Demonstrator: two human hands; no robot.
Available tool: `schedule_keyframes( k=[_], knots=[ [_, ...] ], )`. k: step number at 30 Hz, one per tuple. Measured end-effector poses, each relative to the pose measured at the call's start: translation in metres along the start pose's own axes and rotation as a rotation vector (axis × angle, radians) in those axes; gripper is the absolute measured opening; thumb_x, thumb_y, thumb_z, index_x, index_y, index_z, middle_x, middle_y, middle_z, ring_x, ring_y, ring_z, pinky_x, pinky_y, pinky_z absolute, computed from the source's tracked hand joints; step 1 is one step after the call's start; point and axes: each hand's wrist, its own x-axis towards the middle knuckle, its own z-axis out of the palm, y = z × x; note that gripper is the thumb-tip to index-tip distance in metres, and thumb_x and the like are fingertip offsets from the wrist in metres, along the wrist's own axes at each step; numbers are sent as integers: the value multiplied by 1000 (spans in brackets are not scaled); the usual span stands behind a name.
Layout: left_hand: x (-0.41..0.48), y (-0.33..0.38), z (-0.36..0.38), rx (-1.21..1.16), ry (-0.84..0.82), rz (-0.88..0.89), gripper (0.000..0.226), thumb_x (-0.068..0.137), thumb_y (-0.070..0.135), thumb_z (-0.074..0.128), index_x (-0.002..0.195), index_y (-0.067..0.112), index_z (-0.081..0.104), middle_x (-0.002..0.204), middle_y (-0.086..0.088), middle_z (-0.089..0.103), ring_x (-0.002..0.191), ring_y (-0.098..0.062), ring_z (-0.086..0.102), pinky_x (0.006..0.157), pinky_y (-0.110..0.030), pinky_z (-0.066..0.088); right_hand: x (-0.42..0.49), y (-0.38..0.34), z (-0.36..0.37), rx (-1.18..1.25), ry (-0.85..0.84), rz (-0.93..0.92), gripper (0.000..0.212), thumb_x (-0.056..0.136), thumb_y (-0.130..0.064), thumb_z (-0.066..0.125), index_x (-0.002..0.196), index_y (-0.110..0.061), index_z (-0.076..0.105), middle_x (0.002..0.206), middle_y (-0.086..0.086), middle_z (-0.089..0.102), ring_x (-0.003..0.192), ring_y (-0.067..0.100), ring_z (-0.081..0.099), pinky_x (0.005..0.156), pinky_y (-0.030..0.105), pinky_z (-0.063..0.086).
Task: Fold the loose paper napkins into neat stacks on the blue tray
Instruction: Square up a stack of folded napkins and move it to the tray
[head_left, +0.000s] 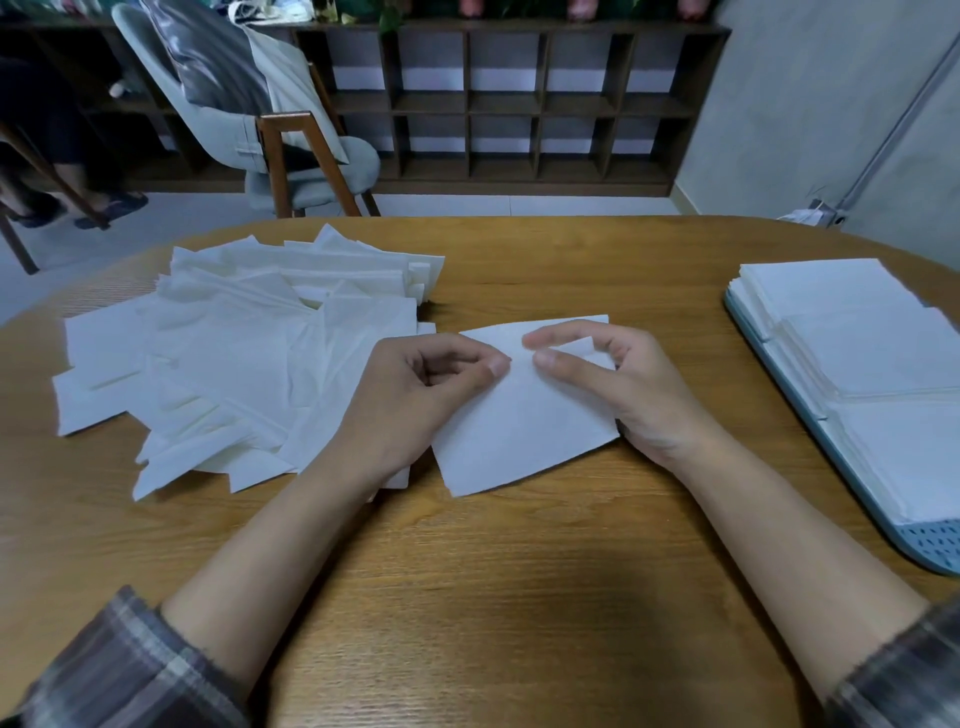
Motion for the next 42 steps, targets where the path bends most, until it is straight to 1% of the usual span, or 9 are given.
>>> schedule_keyframes(
  k=[3,6,12,17,22,29,34,39,42],
  knots=[
    [0,-1,0,-25,43,-11,7,93,21,80,95,16,85,91,-3,82,96,-23,77,88,-38,58,-3,1,5,36,-61,-25,17,90,-29,82,105,-20,82,102,-6,79,94,9,71,77,21,52],
    [1,-2,-1,-9,89,16,6,92,21,82,97,21,84,84,-2,81,92,-15,75,88,-36,54,-2,1,8,11,0,-42,10,97,-20,75,103,-15,82,93,-6,78,83,6,68,69,18,49],
    [4,-5,-1,44,135,48,4,91,18,83,94,21,80,85,5,80,89,-8,75,86,-38,55,-1,1,10,12,-29,-69,35,97,-21,75,129,-35,70,115,-5,74,103,15,69,90,35,54],
    [4,-6,0,38,152,32,6,92,20,82,97,22,80,82,6,80,87,-5,73,90,-36,53,-1,0,10,-124,-22,-107,55,98,-26,76,143,-48,53,144,-24,57,139,5,49,122,46,37],
    [4,-7,1,58,158,25,4,92,21,82,93,24,81,86,9,80,89,-1,72,85,-28,51,-1,0,12,-134,-39,-115,54,99,-31,74,143,-53,51,142,-17,60,134,15,56,116,53,44],
    [5,-9,2,130,98,28,12,99,31,73,110,34,78,111,18,76,110,0,68,89,-29,52,-3,-4,9,49,-21,-172,51,104,-16,65,146,-42,53,148,-11,57,115,15,67,83,27,55],
    [7,-12,-3,41,27,24,14,99,24,74,112,28,79,104,9,78,99,-15,73,80,-34,56,-1,-2,7,3,4,-158,52,104,-18,67,142,-48,49,138,3,65,117,25,67,93,47,59],
    [10,-21,-9,165,88,90,15,98,29,76,111,36,77,98,5,77,92,-25,71,76,-49,57,-4,-4,5,8,-142,-128,24,95,-16,75,118,-24,78,117,-9,77,112,8,69,93,19,50],
    [9,-19,-7,246,71,141,23,99,24,73,119,36,73,94,14,72,89,-14,68,73,-31,54,0,4,5,-132,-51,-104,22,97,-2,70,109,-16,82,112,-12,80,113,-2,68,96,8,43]
  ],
)
